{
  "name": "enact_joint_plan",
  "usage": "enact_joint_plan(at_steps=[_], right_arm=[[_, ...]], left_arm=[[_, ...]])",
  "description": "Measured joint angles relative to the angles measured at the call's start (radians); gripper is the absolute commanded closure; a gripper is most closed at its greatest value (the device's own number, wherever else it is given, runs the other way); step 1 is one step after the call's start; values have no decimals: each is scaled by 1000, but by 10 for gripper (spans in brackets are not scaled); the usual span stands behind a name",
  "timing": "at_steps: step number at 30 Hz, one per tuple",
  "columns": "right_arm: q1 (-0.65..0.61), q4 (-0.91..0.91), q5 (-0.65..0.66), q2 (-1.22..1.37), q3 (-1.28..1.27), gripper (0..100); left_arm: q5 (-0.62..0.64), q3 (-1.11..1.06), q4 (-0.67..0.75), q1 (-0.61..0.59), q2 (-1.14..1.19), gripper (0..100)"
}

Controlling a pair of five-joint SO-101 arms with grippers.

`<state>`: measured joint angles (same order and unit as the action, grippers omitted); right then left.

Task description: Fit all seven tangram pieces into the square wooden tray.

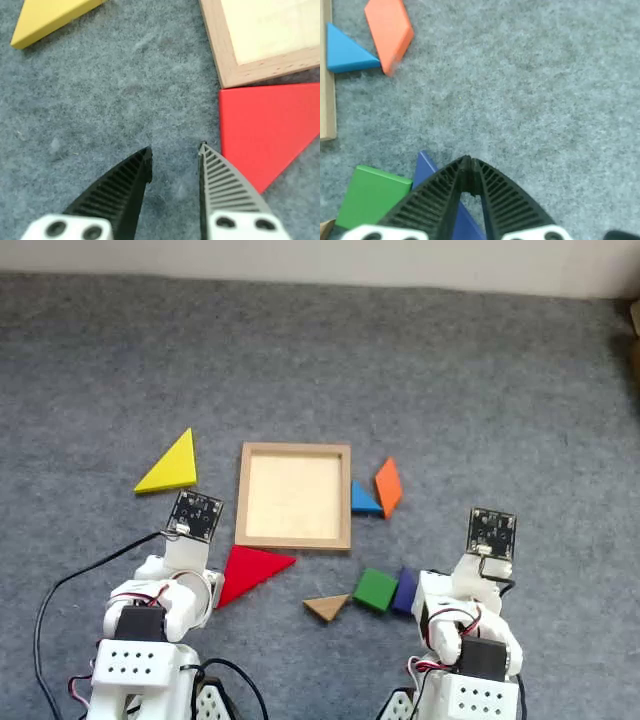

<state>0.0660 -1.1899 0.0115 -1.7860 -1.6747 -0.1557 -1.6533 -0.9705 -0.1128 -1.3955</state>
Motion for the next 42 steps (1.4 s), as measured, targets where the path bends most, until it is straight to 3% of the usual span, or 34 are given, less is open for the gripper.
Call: enact_joint_plan(at_steps=[42], right_arm=[[0, 23, -6, 0, 0, 993]], left_arm=[[0, 0, 0, 0, 0, 842]])
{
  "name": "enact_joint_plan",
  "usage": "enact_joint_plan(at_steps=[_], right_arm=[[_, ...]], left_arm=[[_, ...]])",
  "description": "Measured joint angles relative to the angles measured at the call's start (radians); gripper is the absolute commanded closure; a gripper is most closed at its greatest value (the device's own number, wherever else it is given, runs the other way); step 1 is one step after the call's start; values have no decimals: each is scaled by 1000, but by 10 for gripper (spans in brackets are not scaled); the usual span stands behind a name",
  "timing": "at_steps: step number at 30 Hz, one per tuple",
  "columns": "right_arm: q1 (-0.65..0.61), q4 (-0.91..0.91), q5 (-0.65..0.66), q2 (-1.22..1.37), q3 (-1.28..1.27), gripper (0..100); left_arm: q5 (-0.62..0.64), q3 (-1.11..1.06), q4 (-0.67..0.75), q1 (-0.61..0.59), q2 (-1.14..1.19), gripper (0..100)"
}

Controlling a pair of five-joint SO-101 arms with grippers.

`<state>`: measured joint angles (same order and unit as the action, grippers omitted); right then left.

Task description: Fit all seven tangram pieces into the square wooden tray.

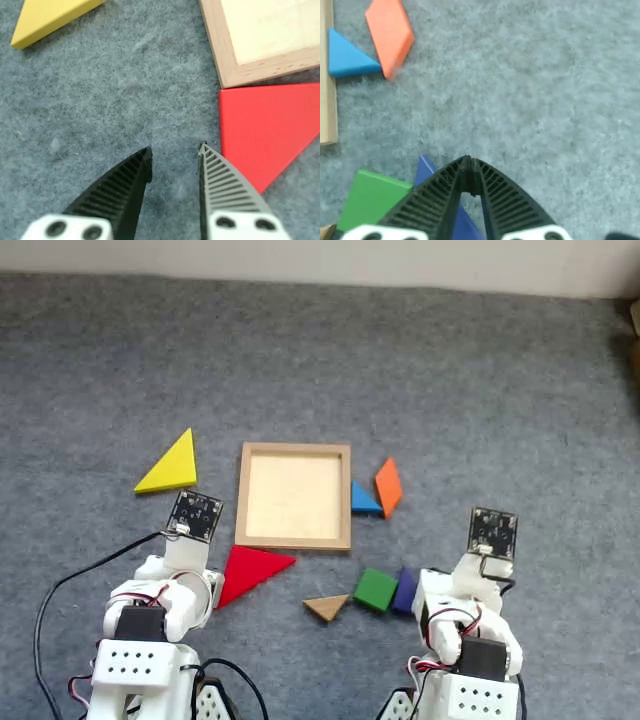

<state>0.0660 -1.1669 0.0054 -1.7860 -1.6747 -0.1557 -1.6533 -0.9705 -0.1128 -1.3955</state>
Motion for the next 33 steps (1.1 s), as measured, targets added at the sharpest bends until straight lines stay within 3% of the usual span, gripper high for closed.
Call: enact_joint_plan(at_steps=[7, 16, 25, 33], right_arm=[[0, -8, -3, 0, 20, 993], [0, -160, -80, 6, 422, 993], [-98, -166, -83, 436, 647, 988], [-256, -143, 199, 712, 697, 988]], left_arm=[[0, 0, 0, 0, 0, 842], [0, 0, 0, 0, 0, 842], [0, 0, 0, 0, 0, 842], [0, 0, 0, 0, 0, 842]])
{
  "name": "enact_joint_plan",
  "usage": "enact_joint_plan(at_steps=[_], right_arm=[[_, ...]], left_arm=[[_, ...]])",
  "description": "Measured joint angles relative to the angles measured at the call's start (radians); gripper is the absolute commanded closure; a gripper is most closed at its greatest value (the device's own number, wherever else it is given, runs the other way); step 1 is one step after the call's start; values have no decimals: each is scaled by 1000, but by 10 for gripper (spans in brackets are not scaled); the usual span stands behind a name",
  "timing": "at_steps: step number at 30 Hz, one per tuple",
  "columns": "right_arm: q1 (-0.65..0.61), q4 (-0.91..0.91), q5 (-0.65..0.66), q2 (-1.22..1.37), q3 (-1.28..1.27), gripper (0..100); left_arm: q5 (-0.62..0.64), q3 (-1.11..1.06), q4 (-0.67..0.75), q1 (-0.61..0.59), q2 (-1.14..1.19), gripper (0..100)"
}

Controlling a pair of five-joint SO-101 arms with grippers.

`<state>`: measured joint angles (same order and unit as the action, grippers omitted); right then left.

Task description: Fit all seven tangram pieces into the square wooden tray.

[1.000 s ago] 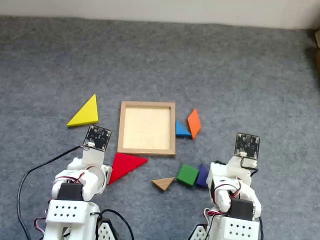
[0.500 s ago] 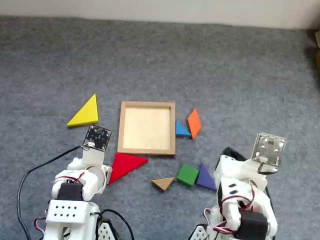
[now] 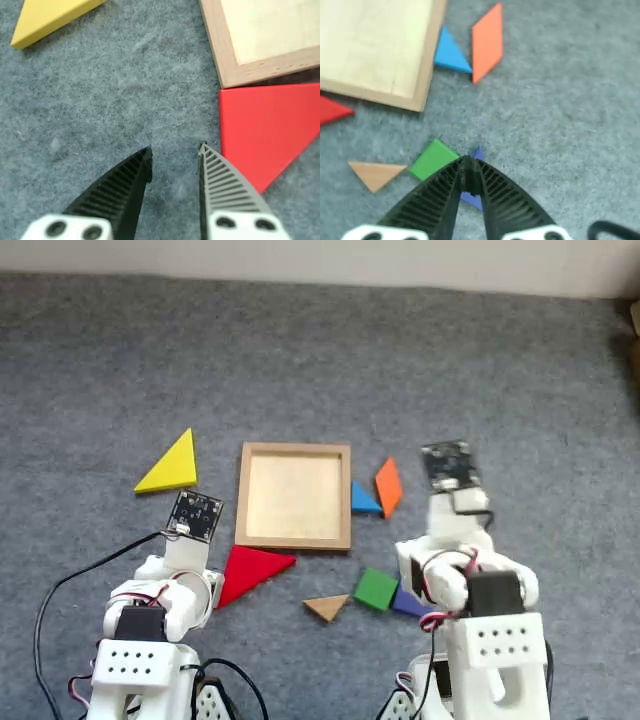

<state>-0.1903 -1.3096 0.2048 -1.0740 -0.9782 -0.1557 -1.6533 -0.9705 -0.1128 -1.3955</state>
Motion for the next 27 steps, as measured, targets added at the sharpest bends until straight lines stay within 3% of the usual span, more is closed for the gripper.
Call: enact_joint_plan(at_steps=[7, 12, 18, 27], right_arm=[[-189, 12, 25, 158, 3, 988], [-272, 54, -126, 336, 101, 988], [-276, 60, -287, 497, 227, 988], [-201, 60, -302, 511, 250, 988]], left_arm=[[0, 0, 0, 0, 0, 842], [0, 0, 0, 0, 0, 842], [0, 0, 0, 0, 0, 842], [0, 0, 0, 0, 0, 842]])
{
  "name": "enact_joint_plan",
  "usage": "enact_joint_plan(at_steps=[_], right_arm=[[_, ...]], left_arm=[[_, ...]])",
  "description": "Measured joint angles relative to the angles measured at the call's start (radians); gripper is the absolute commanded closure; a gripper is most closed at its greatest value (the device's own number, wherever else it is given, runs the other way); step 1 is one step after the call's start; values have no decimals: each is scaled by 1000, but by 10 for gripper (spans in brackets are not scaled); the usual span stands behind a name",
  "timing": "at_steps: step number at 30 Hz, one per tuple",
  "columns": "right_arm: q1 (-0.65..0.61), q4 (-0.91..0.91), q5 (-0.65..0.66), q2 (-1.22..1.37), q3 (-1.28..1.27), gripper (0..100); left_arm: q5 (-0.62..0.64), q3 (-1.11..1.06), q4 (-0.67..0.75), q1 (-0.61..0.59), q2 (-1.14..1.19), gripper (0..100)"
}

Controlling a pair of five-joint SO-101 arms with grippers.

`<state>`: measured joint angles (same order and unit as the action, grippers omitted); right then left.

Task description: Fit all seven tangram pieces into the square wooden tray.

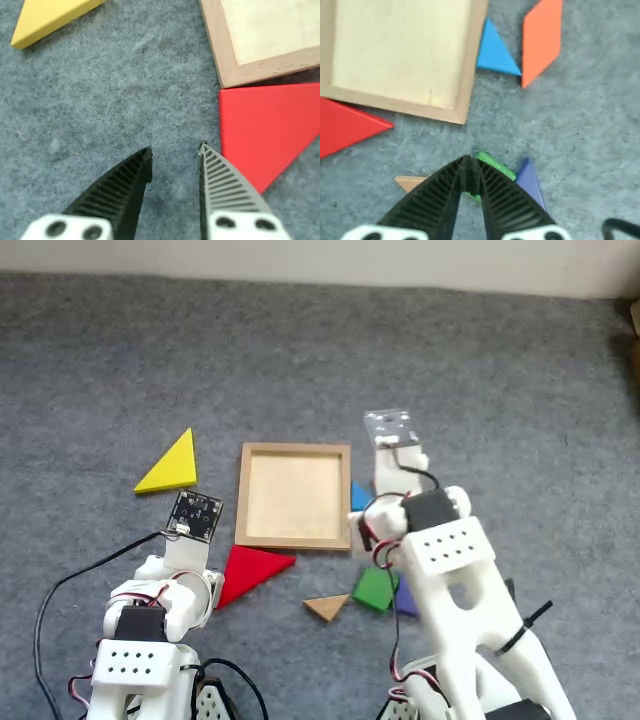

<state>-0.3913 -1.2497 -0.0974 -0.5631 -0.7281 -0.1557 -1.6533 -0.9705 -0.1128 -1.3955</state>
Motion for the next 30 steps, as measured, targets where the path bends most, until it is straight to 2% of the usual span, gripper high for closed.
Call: enact_joint_plan(at_steps=[3, 8, 13, 24, 30], right_arm=[[41, 0, 0, 0, 0, 976], [61, 20, 34, 0, 37, 894], [63, 23, 118, 9, 126, 891], [63, 26, 127, 14, 163, 889], [63, 26, 127, 163, 233, 889]], left_arm=[[0, 0, 0, 0, 0, 842], [0, 0, 0, 0, 0, 842], [0, 0, 0, 0, 0, 842], [0, 0, 0, 0, 0, 842], [0, 0, 0, 0, 0, 839]])
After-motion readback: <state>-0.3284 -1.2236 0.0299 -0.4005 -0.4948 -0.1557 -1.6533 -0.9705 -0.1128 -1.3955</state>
